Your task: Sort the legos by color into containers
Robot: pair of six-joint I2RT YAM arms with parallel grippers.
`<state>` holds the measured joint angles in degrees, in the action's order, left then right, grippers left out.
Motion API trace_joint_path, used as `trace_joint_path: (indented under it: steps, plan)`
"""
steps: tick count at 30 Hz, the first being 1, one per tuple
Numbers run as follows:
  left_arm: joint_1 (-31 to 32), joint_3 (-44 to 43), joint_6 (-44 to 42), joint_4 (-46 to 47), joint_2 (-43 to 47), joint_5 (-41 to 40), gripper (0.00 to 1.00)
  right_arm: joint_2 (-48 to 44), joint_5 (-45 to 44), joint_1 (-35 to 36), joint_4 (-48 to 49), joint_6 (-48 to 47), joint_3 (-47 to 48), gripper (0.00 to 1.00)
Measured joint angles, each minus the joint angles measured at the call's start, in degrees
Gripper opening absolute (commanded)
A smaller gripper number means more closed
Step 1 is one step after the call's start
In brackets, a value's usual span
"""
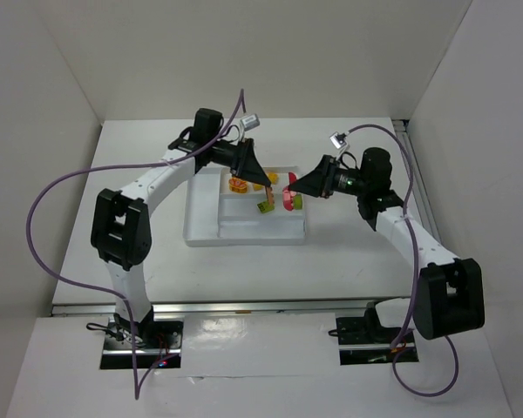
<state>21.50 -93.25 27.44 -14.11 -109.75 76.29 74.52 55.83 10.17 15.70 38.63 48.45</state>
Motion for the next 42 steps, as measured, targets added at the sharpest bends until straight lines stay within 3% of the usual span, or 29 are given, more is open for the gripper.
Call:
trace_joint_path:
  steps: [7, 10, 15, 21, 30, 31, 32, 34, 36, 40, 42]
  plan:
    - [-4.6, 1.7, 0.1, -0.1, 2.0, -0.7, 0.00, -1.2, -4.4, -1.9, -3.9, -1.8, -0.4, 0.12]
    - [-6.2, 1.6, -0.8, -4.1, 2.7, -5.4, 0.00, -1.8, -7.9, -1.9, -8.7, -4.1, -0.3, 0.12]
    - [-8.3, -1.0, -3.6, -19.5, 2.9, -28.7, 0.00, -3.0, -16.2, -1.9, -18.3, -8.4, 1.7, 0.12]
    - [-9.2, 1.0, -3.5, -28.5, 3.1, -56.1, 0.00, -3.7, -21.4, -1.9, -24.1, -11.4, 3.8, 0.12]
    - [-10.9, 1.7, -3.3, -31.6, -1.3, -71.6, 0.02, -3.7, -28.1, -0.5, -29.7, -15.0, 5.4, 0.12]
    - [-10.8, 1.7, -3.2, -31.7, -2.1, -72.5, 0.14, -3.7, -29.0, 0.0, -30.6, -15.6, 5.9, 0.12]
    - [-10.8, 1.7, -3.2, -31.7, -2.8, -73.3, 0.52, -3.7, -29.9, 0.4, -31.4, -16.2, 6.4, 0.12]
    - [-10.8, 1.6, -3.3, -31.8, -3.6, -74.8, 0.86, -3.7, -31.3, 1.0, -32.2, -17.0, 7.0, 0.12]
    - [-10.8, 1.3, -3.0, -32.1, -3.7, -76.0, 1.00, -3.8, -32.3, 1.3, -33.0, -17.5, 7.1, 0.12]
    - [-10.4, 0.6, -2.3, -32.2, -2.1, -76.2, 1.00, -4.0, -33.2, 1.7, -33.9, -17.7, 7.1, 0.12]
    - [-9.6, 0.6, -2.6, -32.2, 0.8, -74.9, 0.94, -4.0, -32.9, 2.0, -34.0, -17.7, 7.1, 0.12]
